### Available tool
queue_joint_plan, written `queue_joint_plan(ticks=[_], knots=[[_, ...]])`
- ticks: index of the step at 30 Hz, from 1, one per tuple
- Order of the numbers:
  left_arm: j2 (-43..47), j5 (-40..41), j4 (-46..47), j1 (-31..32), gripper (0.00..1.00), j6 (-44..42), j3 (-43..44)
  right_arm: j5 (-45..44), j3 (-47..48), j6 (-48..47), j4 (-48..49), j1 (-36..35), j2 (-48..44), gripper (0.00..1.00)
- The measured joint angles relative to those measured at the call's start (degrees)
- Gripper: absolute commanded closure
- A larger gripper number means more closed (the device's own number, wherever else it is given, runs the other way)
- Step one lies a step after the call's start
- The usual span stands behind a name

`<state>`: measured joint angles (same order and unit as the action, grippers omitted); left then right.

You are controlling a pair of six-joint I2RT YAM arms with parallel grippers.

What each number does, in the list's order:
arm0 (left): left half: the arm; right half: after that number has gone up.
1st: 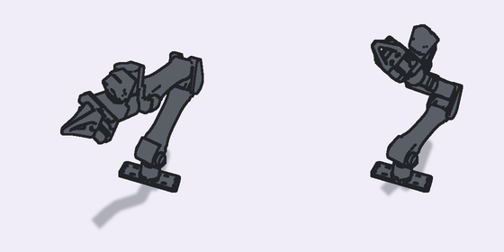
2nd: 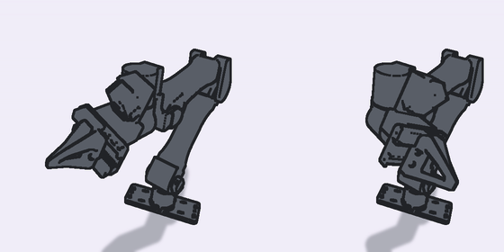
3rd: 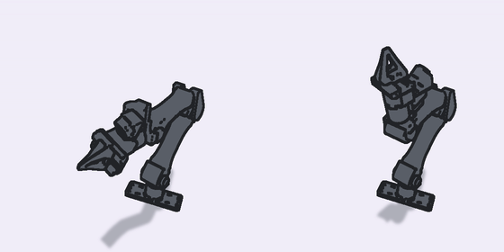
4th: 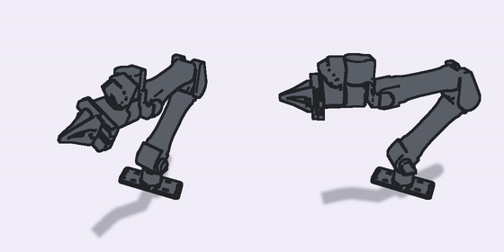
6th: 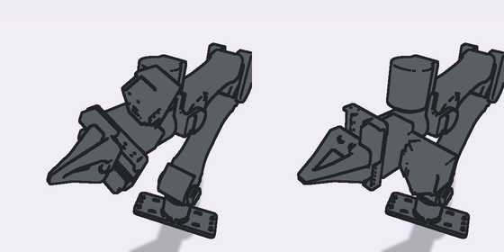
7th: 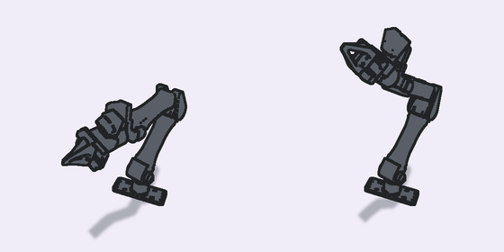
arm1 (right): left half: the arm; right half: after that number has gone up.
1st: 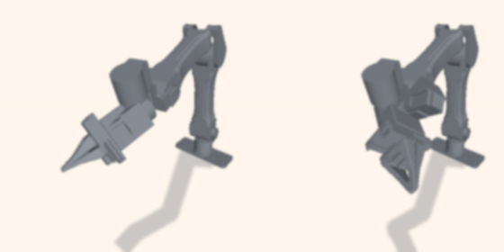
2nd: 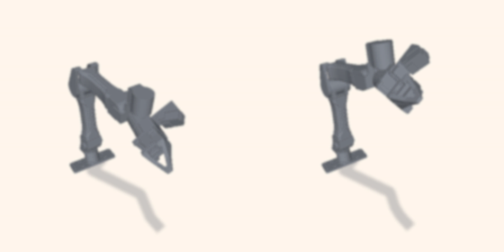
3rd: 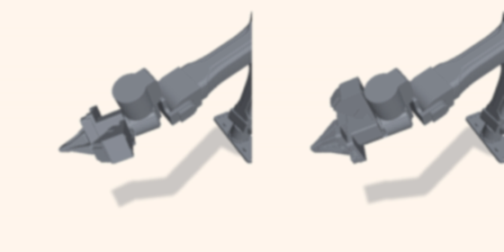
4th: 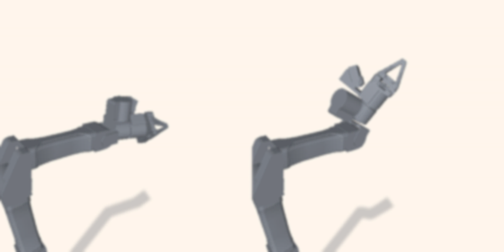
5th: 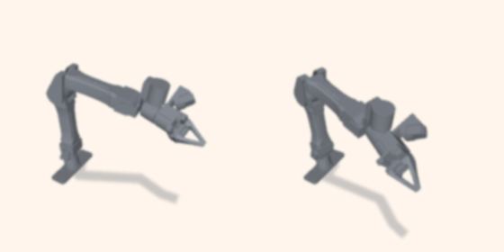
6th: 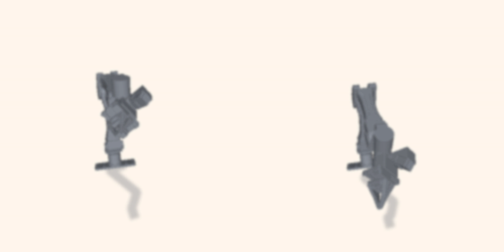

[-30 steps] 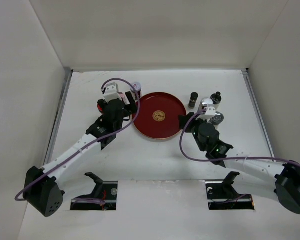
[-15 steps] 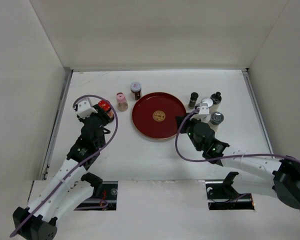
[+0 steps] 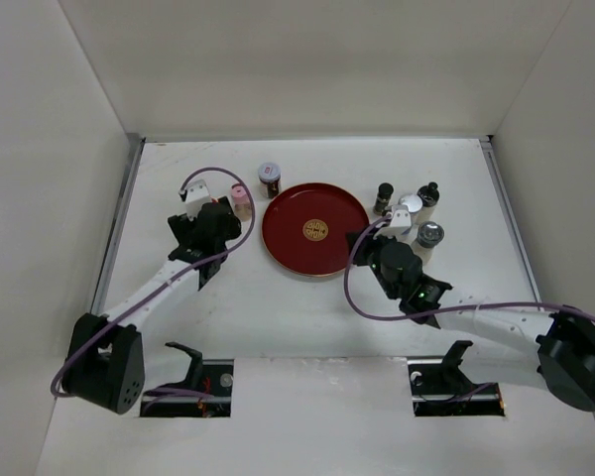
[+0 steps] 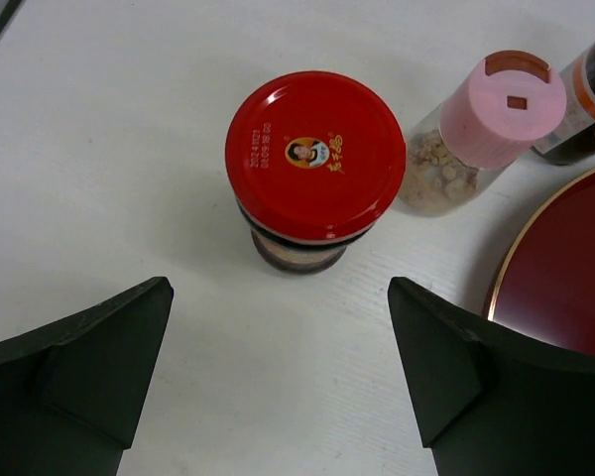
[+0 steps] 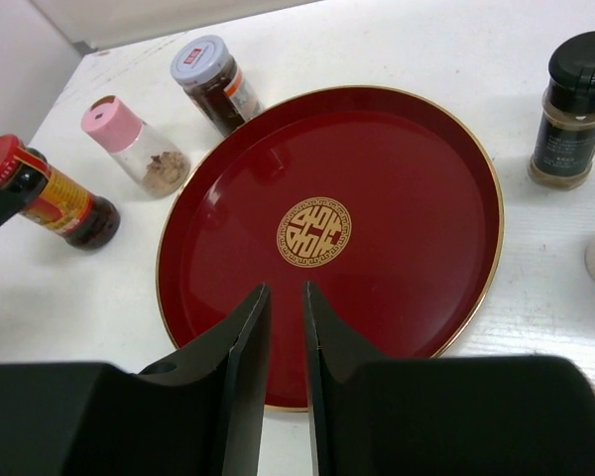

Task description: Organize the condiment bottles

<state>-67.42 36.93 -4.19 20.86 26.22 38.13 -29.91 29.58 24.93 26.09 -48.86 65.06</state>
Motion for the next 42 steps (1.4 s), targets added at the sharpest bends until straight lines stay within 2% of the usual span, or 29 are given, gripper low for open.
queue_joint_plan(ticks=[5, 9, 16, 21, 23, 27, 29, 35, 42], knots=[[-6.19, -1.31, 4.13, -2.05, 0.08, -0.09, 2.27, 0.09, 0.02, -0.17, -0.04, 0.00, 0.26, 0.71], [-9.49, -2.45, 7.37, -3.58, 0.12, -0.17, 3.04, 0.22, 0.04, -0.33, -0.04, 0.00, 0.26, 0.67], [-13.25, -3.10, 10.58, -4.96, 0.23, -0.39, 5.07, 0.28, 0.04, -0.57, -0.02, 0.00, 0.72, 0.65], [-14.91, -3.08, 12.70, -5.44, 0.39, -1.01, 5.90, 0.31, 0.04, -0.57, 0.07, 0.00, 0.72, 0.62], [-15.04, -3.02, 13.09, -5.44, 0.46, -1.25, 5.90, 0.31, 0.04, -0.63, 0.09, 0.00, 0.70, 0.57], [-15.04, -2.99, 13.07, -5.42, 0.60, -1.46, 5.90, 0.33, 0.07, -0.66, 0.11, 0.00, 0.63, 0.31], [-14.86, -3.06, 13.05, -5.38, 0.63, -1.51, 5.86, 0.33, 0.04, -0.90, 0.11, 0.00, 0.44, 0.29], [-8.85, -2.82, 10.47, -3.26, 0.65, -1.38, 2.54, 0.33, 0.04, -0.92, 0.57, 0.00, -0.59, 0.21], [5.57, -0.28, 4.70, 5.79, 0.67, -1.38, 0.11, 0.00, -0.37, -0.90, 1.46, 0.02, -1.42, 0.19]])
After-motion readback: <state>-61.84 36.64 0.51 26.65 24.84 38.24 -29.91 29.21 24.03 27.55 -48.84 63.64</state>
